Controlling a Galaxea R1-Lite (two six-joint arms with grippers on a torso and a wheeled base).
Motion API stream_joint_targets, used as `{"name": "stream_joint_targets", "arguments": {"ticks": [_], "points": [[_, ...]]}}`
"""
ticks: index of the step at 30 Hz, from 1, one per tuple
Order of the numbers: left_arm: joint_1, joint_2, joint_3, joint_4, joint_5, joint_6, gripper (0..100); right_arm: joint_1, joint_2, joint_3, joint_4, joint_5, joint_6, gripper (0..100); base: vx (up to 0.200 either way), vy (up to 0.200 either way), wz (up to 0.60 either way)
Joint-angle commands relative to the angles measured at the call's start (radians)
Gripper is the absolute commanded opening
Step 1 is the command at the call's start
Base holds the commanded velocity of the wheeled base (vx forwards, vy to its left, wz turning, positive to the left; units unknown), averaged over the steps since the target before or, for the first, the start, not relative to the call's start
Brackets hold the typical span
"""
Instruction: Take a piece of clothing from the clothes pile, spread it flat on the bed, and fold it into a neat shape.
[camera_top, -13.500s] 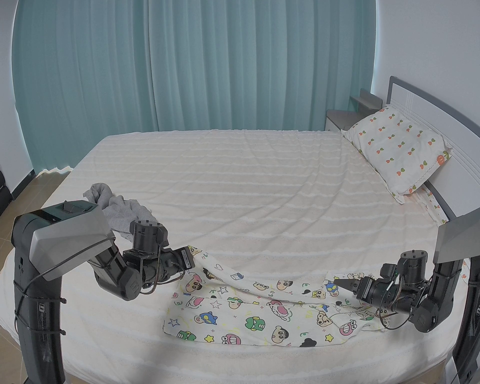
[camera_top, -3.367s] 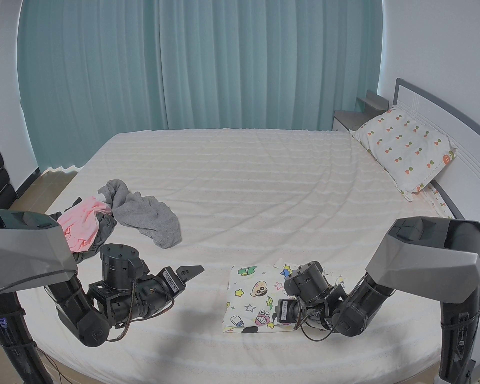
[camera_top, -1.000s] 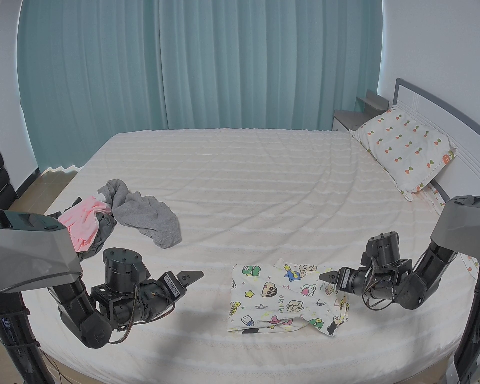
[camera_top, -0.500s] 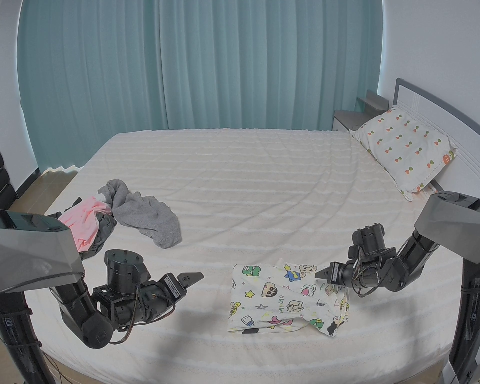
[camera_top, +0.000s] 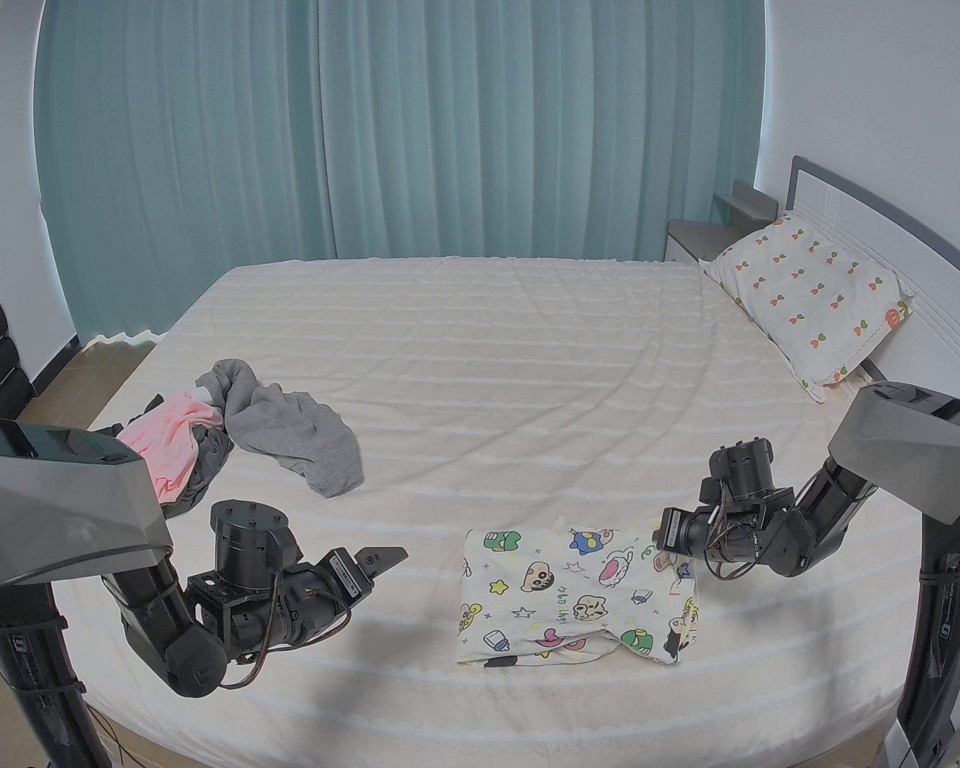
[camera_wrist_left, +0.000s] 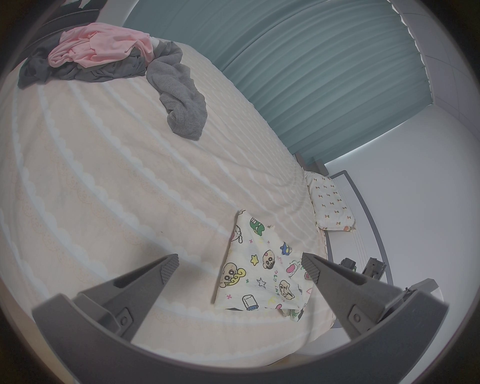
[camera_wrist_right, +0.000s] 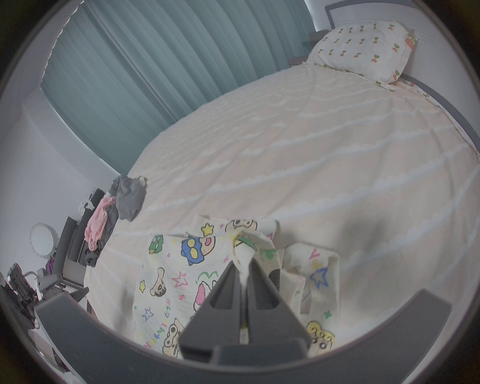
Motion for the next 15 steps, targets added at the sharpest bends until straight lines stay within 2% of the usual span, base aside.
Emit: {"name": "stream_joint_targets", "arguments": {"ticks": [1, 3, 4, 8, 15], "points": [[0.001, 0.001, 0.000, -0.001, 0.000, 0.000, 100, -0.034, -0.002, -0.026, -0.006, 0.013, -0.023, 0, 0.000, 0.000, 0.00], [0.001, 0.001, 0.000, -0.001, 0.000, 0.000, 100, -0.034, -0.002, -0.026, -0.006, 0.013, -0.023, 0, 0.000, 0.000, 0.00], [0.001, 0.006, -0.002, -0.001, 0.000, 0.000, 100, -0.057, 0.002, -0.035, -0.006, 0.071, -0.083, 0, 0.000, 0.000, 0.00], [0.001, 0.006, -0.002, -0.001, 0.000, 0.000, 100, -0.065, 0.004, -0.035, 0.003, 0.148, -0.100, 0, 0.000, 0.000, 0.00], [0.001, 0.016, -0.003, -0.001, 0.001, 0.001, 100, -0.082, 0.036, -0.042, 0.032, 0.166, -0.128, 0, 0.000, 0.000, 0.00]]}}
